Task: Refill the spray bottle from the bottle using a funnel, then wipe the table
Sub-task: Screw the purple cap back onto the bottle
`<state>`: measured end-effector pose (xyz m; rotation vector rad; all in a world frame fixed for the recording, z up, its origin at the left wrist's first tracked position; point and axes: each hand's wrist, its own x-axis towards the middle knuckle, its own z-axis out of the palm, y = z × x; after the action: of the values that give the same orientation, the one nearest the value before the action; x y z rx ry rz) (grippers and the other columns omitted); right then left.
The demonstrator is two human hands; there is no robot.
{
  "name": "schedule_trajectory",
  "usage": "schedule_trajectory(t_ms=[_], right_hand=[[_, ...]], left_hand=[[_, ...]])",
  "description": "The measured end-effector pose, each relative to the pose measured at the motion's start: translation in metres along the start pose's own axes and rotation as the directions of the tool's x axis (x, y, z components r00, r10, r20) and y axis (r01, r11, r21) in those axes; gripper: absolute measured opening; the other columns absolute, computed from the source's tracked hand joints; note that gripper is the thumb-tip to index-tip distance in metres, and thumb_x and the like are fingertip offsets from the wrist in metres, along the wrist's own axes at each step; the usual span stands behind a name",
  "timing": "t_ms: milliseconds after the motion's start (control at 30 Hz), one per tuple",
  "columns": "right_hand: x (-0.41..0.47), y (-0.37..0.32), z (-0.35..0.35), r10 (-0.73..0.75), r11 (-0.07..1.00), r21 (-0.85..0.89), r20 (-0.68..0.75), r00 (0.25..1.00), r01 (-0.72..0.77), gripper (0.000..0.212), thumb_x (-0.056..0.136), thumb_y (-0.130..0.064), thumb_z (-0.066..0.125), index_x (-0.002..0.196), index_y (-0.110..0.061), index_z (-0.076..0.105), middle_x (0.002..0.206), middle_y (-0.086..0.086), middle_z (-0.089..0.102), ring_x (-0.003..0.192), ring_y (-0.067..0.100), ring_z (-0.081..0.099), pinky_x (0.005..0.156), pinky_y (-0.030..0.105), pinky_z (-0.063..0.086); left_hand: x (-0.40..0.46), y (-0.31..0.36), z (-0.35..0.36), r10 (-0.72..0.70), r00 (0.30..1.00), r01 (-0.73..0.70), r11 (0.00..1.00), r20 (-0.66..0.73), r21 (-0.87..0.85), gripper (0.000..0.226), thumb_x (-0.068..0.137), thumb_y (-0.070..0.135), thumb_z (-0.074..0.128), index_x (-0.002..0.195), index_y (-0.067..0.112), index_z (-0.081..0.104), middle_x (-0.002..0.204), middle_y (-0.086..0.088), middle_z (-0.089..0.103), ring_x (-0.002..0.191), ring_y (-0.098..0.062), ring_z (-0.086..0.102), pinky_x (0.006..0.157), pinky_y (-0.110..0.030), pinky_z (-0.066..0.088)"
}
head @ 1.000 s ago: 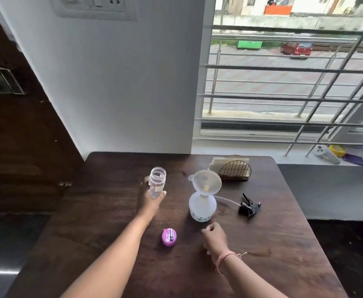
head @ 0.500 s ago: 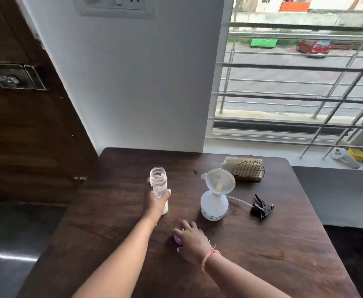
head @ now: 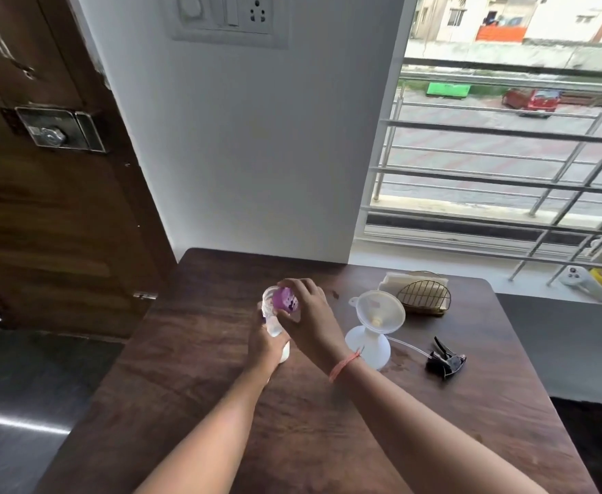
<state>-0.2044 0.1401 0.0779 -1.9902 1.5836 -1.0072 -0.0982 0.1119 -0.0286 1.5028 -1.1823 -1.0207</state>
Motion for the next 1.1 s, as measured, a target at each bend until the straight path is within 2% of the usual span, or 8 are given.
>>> schedule_trajectory(t_ms=[167,367,467,600,700,867,1000,1100], right_hand=[[0.010,-0.004,-0.002,-0.090,0.981,-0.162,0.083,0.992,0.103,0.048,0.080,-0.010,0.067,0.124,-0.027,0.057,0.123,-0.005,0.053,0.109,0.021,0.043,0.088,0.028,0.044],[0.020,-0.010,-0.002,-0.172,0.930,-0.302,0.143,0.975,0.209,0.048,0.082,-0.011,0.062,0.128,-0.022,0.056,0.123,0.005,0.050,0.101,0.029,0.045,0.082,0.039,0.048],[0.026,-0.009,-0.001,-0.174,0.919,-0.334,0.130,0.976,0.209,0.051,0.081,-0.014,0.065,0.130,-0.021,0.052,0.121,0.003,0.055,0.100,0.027,0.047,0.083,0.038,0.047],[0.037,-0.010,-0.003,-0.117,0.931,-0.328,0.151,0.982,0.161,0.037,0.075,-0.018,0.068,0.107,-0.019,0.049,0.100,0.000,0.060,0.089,0.029,0.051,0.082,0.042,0.046],[0.041,-0.013,-0.008,-0.055,0.937,-0.331,0.180,0.982,0.113,0.031,0.078,-0.016,0.066,0.105,-0.017,0.051,0.101,0.001,0.060,0.094,0.025,0.048,0.071,0.039,0.048],[0.041,-0.016,-0.009,-0.018,0.949,-0.306,0.179,0.984,0.073,0.031,0.078,-0.016,0.066,0.105,-0.017,0.051,0.100,0.003,0.060,0.094,0.027,0.052,0.068,0.038,0.049],[0.043,-0.013,-0.010,-0.030,0.953,-0.287,0.220,0.975,0.094,0.033,0.075,-0.015,0.066,0.105,-0.019,0.053,0.097,0.003,0.061,0.089,0.030,0.056,0.068,0.038,0.051],[0.044,-0.010,-0.013,-0.060,0.952,-0.276,0.262,0.963,0.134,0.036,0.075,-0.016,0.068,0.108,-0.022,0.057,0.100,0.001,0.063,0.090,0.026,0.058,0.065,0.030,0.044]], left_hand=[[-0.002,0.002,-0.002,0.038,0.998,-0.039,0.999,0.040,0.020,0.046,0.074,0.012,0.074,0.116,0.017,0.055,0.100,-0.002,0.068,0.091,-0.017,0.066,0.074,-0.018,0.049],[0.003,0.003,0.000,-0.021,0.998,0.019,0.999,0.052,0.043,0.049,0.070,0.025,0.071,0.116,0.017,0.059,0.099,-0.005,0.070,0.092,-0.021,0.068,0.077,-0.034,0.054],[0.006,0.001,0.000,-0.005,0.998,0.001,0.998,0.064,0.062,0.063,0.063,0.036,0.071,0.122,0.021,0.055,0.109,-0.004,0.068,0.100,-0.019,0.066,0.087,-0.038,0.054],[0.004,0.004,0.004,0.054,0.995,-0.059,0.997,0.087,0.057,0.057,0.071,0.015,0.078,0.117,0.027,0.048,0.117,0.001,0.062,0.105,-0.013,0.061,0.089,-0.027,0.046],[0.003,0.005,0.005,0.074,0.995,-0.079,0.994,0.067,0.073,0.057,0.068,0.027,0.075,0.118,0.029,0.048,0.116,0.002,0.062,0.104,-0.015,0.061,0.088,-0.031,0.048],[0.002,0.010,0.004,0.050,0.994,-0.057,0.996,0.095,0.066,0.056,0.077,0.009,0.076,0.124,0.021,0.047,0.113,0.001,0.064,0.099,-0.014,0.062,0.080,-0.017,0.046],[0.001,0.007,-0.001,0.021,0.994,-0.029,0.997,0.110,0.072,0.059,0.076,0.016,0.076,0.127,0.027,0.048,0.113,0.002,0.066,0.102,-0.014,0.064,0.090,-0.033,0.052],[0.001,0.001,-0.003,-0.008,0.991,0.000,0.998,0.137,0.061,0.057,0.073,0.027,0.076,0.124,0.029,0.052,0.110,0.005,0.069,0.101,-0.012,0.065,0.092,-0.035,0.052]])
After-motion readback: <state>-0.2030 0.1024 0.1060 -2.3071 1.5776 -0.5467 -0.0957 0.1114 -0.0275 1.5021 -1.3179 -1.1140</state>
